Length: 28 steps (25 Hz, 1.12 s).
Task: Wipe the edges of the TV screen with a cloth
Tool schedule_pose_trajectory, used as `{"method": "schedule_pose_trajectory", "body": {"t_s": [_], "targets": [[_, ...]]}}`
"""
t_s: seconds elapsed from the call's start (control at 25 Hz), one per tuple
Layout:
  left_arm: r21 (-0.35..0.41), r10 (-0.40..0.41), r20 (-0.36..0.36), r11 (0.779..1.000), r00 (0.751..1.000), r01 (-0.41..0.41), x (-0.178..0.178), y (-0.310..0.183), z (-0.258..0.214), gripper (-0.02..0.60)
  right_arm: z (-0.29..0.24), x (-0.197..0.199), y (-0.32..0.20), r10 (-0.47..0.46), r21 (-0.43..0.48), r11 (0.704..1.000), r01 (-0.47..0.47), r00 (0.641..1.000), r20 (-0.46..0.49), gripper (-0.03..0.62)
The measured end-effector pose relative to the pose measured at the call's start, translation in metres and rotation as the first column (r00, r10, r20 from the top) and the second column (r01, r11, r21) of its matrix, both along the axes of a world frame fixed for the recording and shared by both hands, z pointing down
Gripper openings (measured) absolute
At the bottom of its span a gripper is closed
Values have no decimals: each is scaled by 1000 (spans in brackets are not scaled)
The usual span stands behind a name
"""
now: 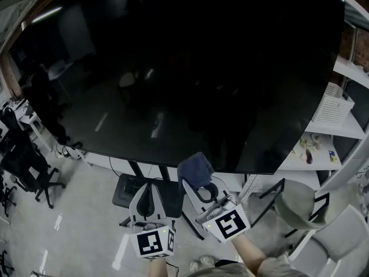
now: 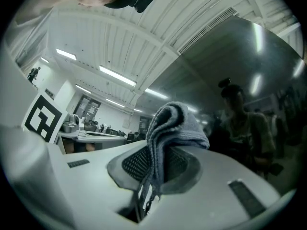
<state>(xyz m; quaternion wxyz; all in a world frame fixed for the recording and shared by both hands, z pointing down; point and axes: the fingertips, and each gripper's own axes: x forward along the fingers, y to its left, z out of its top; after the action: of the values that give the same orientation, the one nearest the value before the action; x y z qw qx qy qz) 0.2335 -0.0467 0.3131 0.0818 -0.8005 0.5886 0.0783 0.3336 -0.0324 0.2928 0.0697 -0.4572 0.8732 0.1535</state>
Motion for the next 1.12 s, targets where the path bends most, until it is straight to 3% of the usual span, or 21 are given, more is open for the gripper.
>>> {"method": "schedule_pose_trajectory", "body": {"t_s": [0.2, 0.36, 0.64, 0.84, 0.96, 1.12], "targets": [[-27, 56, 23, 998, 998, -56, 25, -9, 1, 14, -6, 19, 0, 37, 30, 999, -37, 999, -8, 49], [-36, 152, 37, 988, 988, -151, 70, -17, -4, 14, -10, 53, -3, 102, 26, 994, -102, 994, -23, 49], [-20, 395, 85, 919, 915, -395, 197, -24, -45, 14, -41, 151, 11, 309, 82, 950, -301, 945, -110, 49], [49, 541, 71, 838, 838, -544, 275, -12, -106, 14, -106, 222, 33, 487, 244, 866, -438, 848, -207, 49], [107, 613, 70, 780, 787, -617, 315, 4, -146, 14, -163, 257, 50, 595, 384, 787, -482, 759, -266, 49], [181, 703, 65, 689, 708, -701, 361, 27, -197, 14, -244, 292, 72, 705, 528, 677, -512, 656, -268, 49]]}}
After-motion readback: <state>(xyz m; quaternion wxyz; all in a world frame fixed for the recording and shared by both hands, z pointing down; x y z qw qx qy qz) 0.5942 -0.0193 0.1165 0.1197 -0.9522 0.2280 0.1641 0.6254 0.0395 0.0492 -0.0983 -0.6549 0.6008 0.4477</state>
